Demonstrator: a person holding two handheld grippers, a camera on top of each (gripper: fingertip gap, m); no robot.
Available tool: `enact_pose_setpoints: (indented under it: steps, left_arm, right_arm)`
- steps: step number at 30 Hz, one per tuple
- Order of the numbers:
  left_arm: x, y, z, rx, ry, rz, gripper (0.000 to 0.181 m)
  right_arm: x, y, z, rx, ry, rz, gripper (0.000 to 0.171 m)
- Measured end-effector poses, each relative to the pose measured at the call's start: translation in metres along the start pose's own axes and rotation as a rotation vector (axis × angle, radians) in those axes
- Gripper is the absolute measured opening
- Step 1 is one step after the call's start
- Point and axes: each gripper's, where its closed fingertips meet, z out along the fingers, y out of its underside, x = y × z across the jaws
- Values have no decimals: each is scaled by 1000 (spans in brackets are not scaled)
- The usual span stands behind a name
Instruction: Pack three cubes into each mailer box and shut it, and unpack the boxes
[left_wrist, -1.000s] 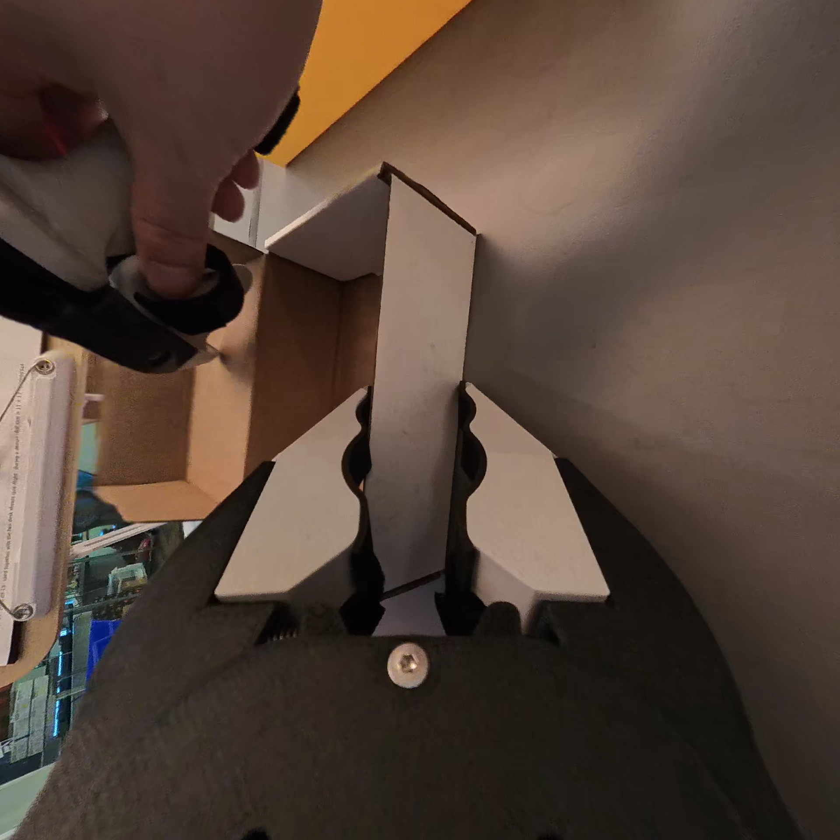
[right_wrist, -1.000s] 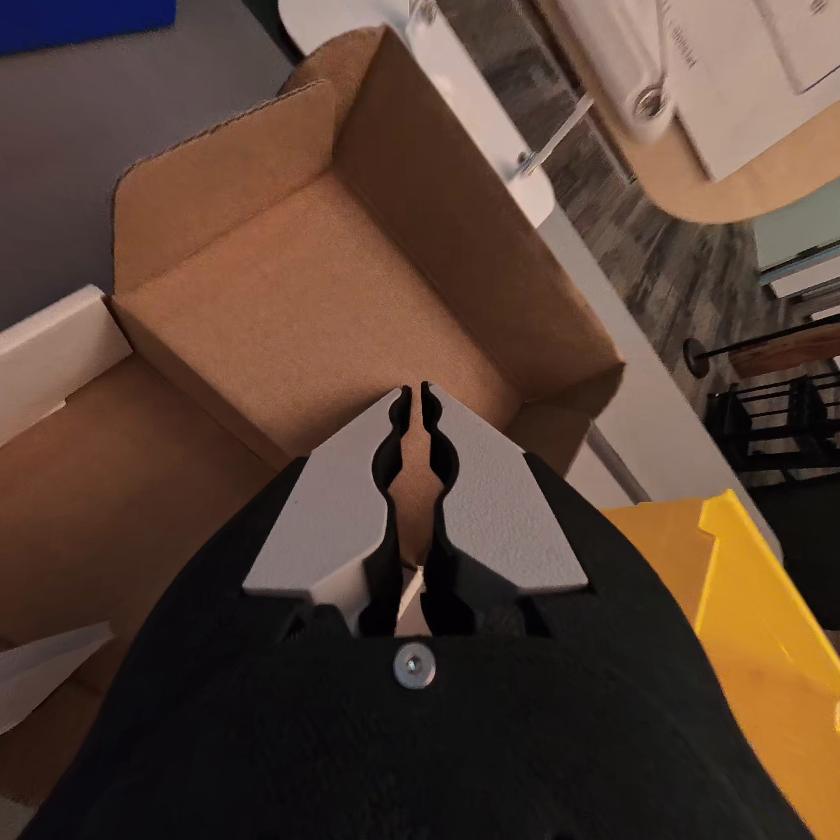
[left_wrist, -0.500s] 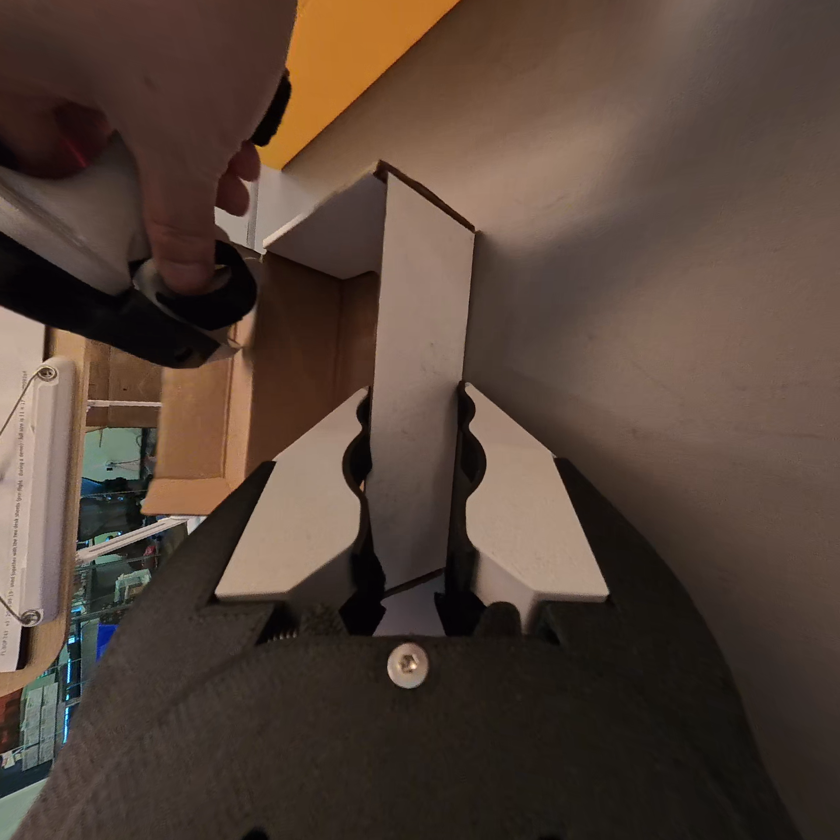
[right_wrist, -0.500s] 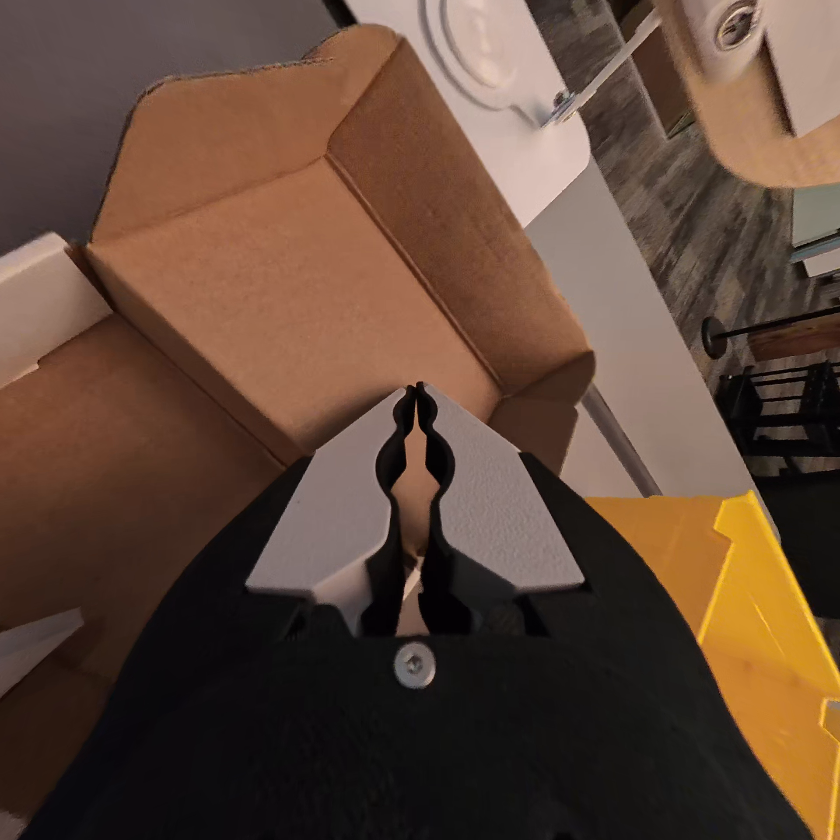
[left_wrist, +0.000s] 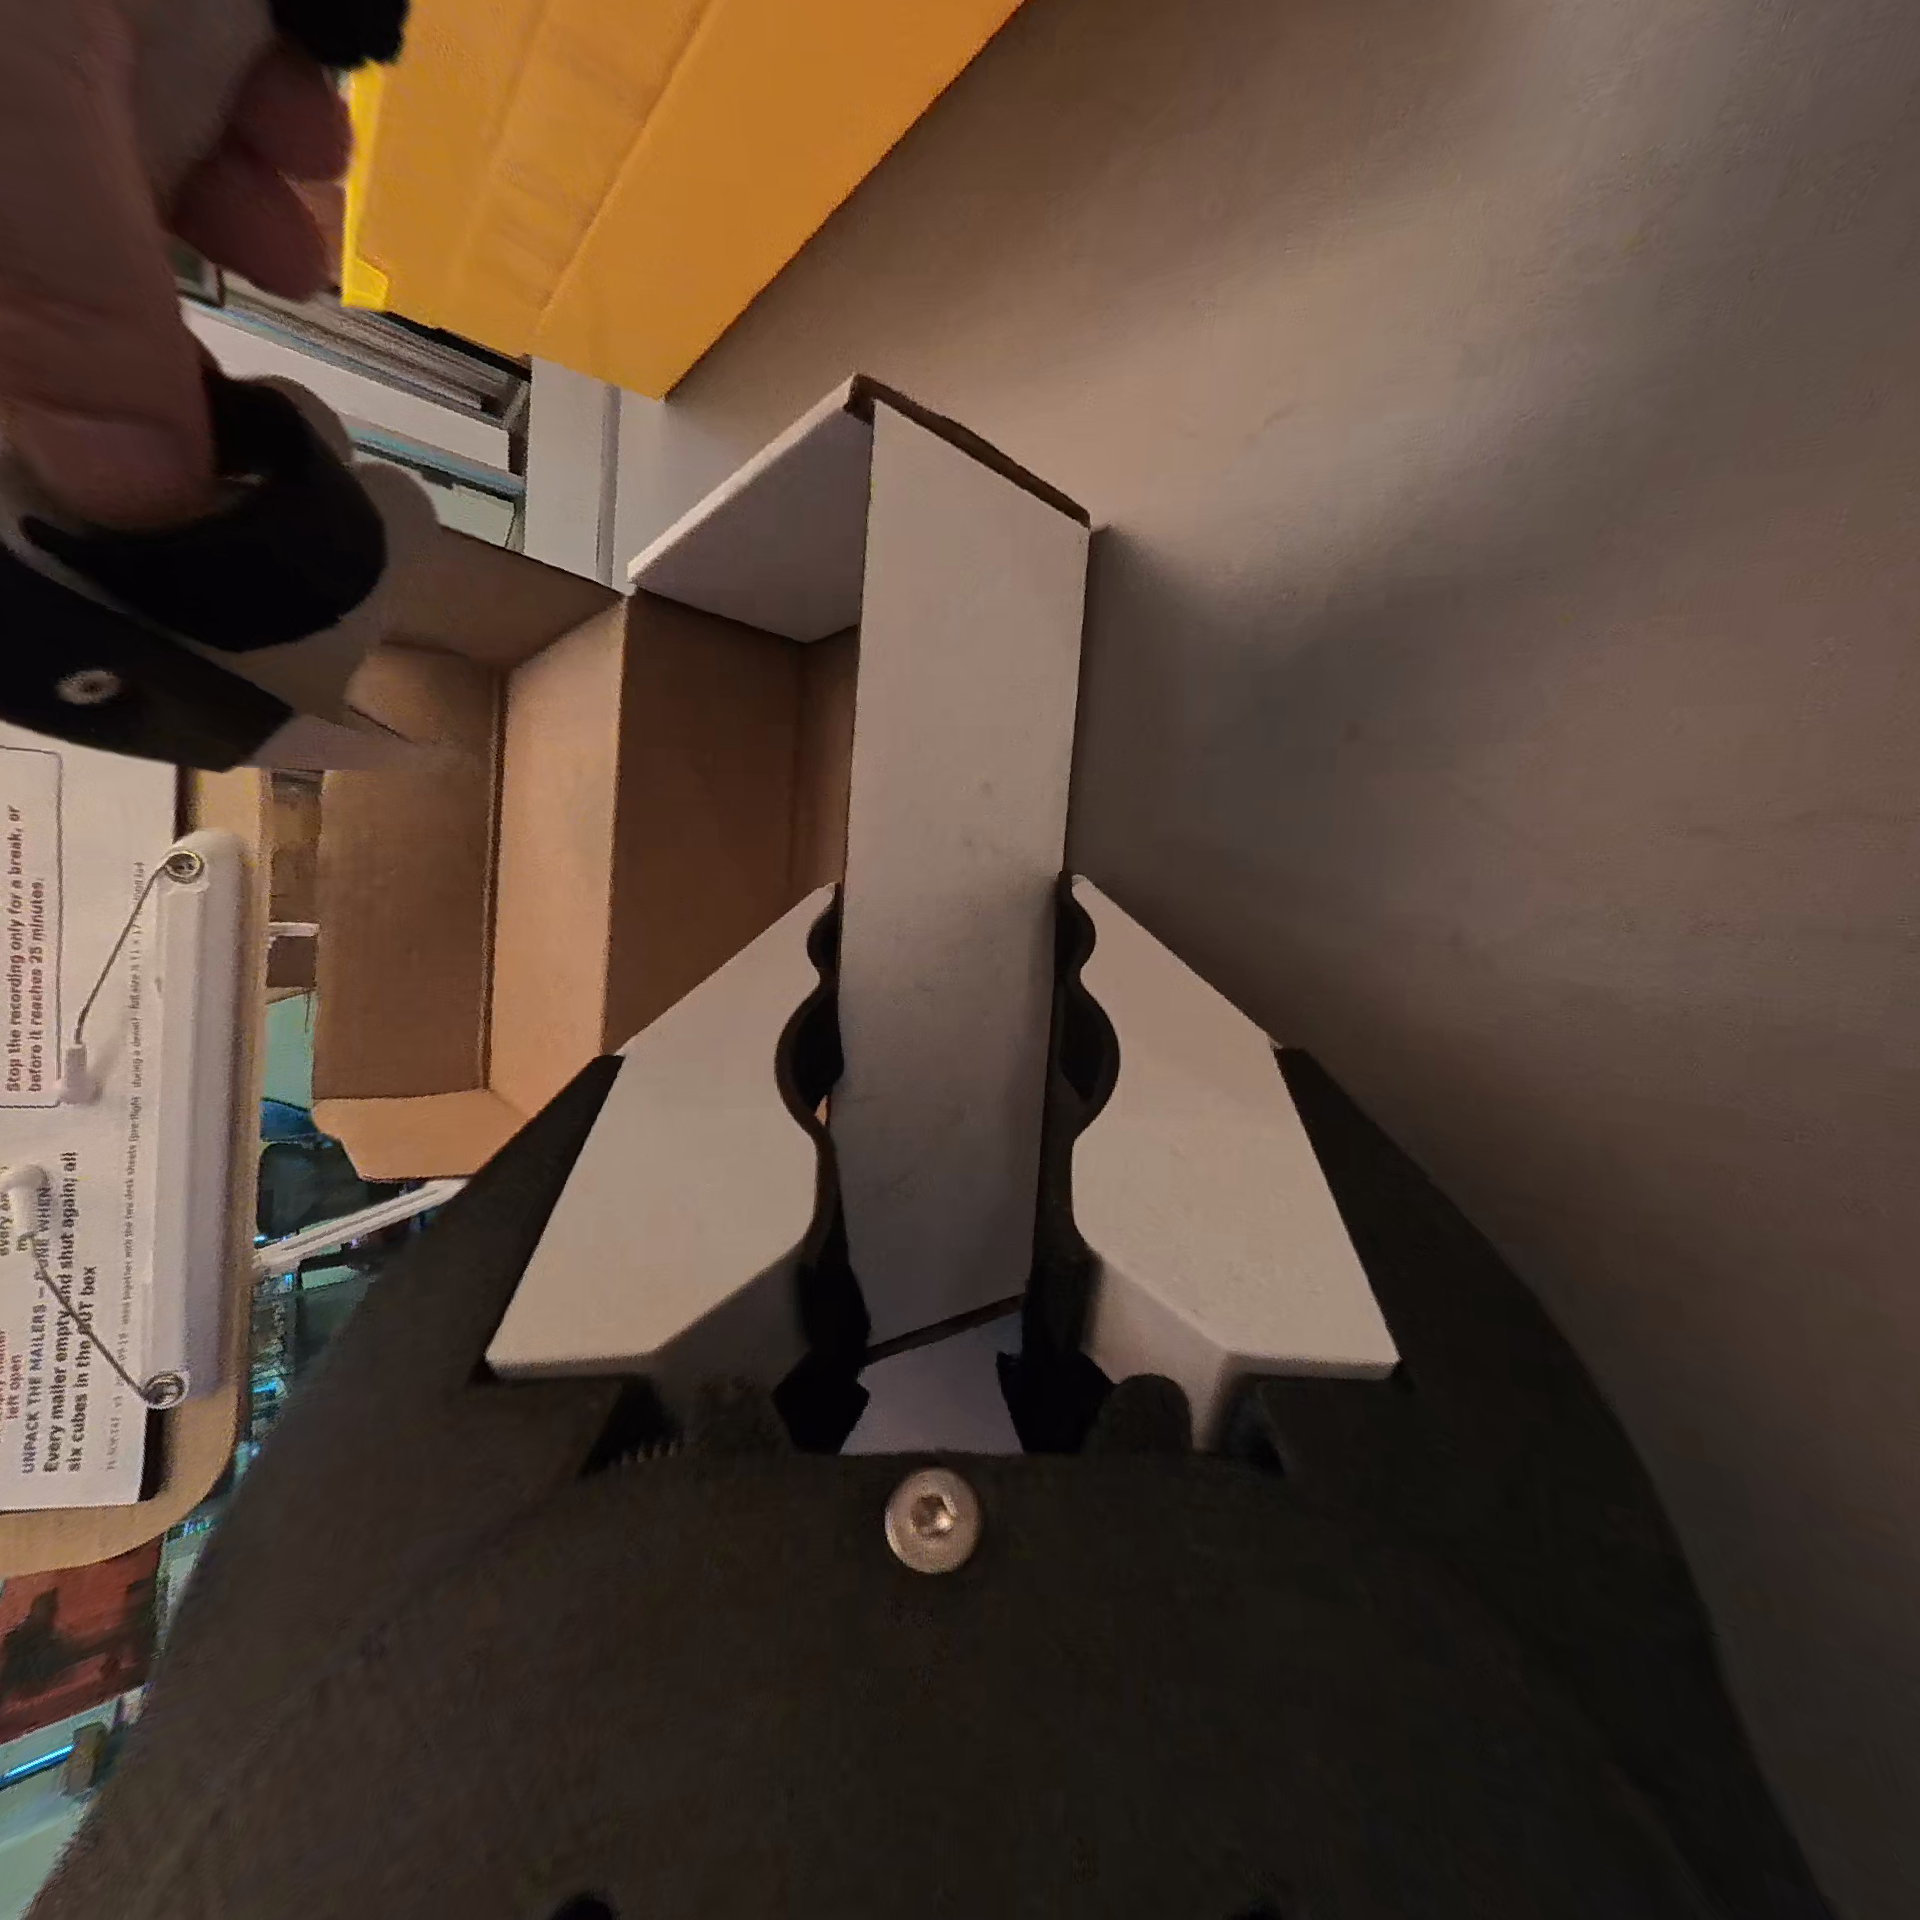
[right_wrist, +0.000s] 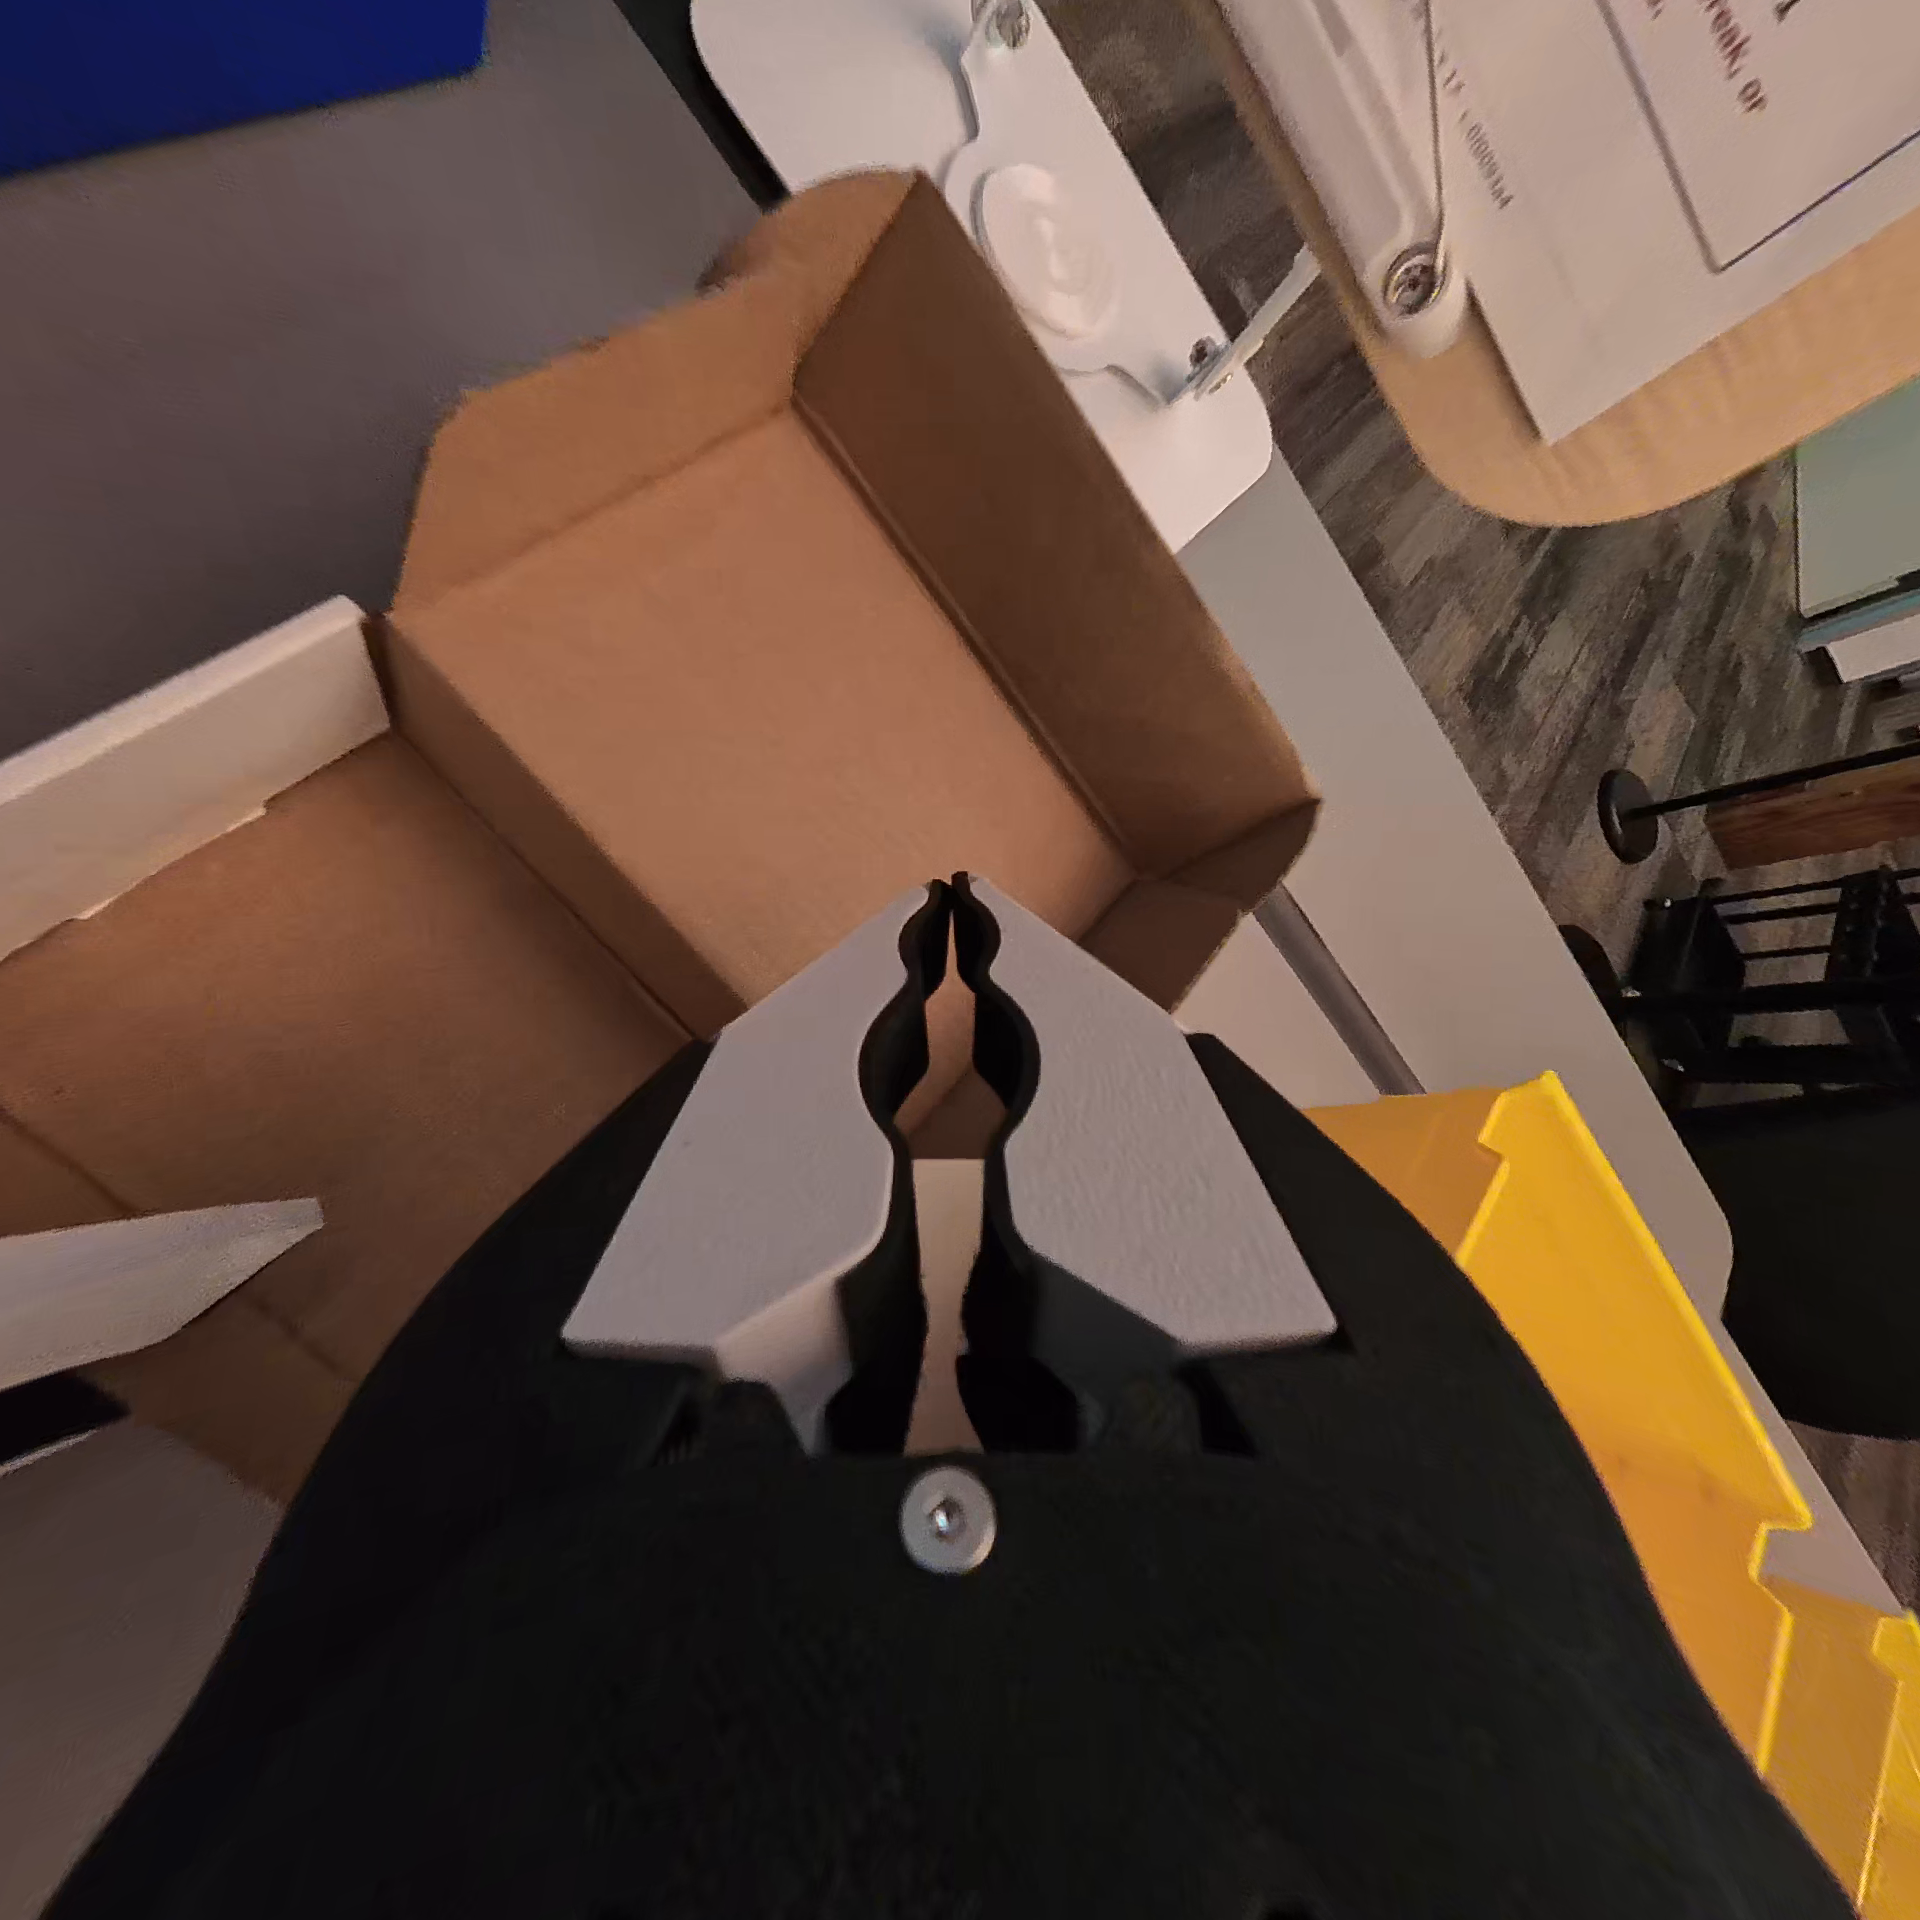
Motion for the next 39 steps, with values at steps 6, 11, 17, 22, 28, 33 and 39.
enact_pose_setpoints:
  steps: [6, 11, 17, 22, 28, 33, 39]
  left_arm:
    - [-7, -27, -17, 148, 2, -55, 42]
    - [-38, -72, -62, 387, -42, -139, 42]
    - [-166, -39, -160, 381, -212, -385, 52]
    - [-182, 117, -178, -26, -204, -509, 50]
    - [-138, 204, -152, -258, 30, -677, 55]
    - [-103, 213, -131, -275, 202, -657, 56]
    - [-72, 231, -129, -329, 337, -689, 56]
  right_arm:
    - [6, -27, -40, 122, -6, 10, 1]
    - [31, -57, -99, 330, 28, 26, 24]
    - [68, -72, -193, 674, -1, 100, 66]
    - [89, -62, -212, 723, 38, 104, 70]
    - [94, -58, -203, 702, 41, 114, 70]
    - [91, -55, -192, 659, 54, 77, 70]
    - [87, -49, -179, 589, 74, 14, 70]
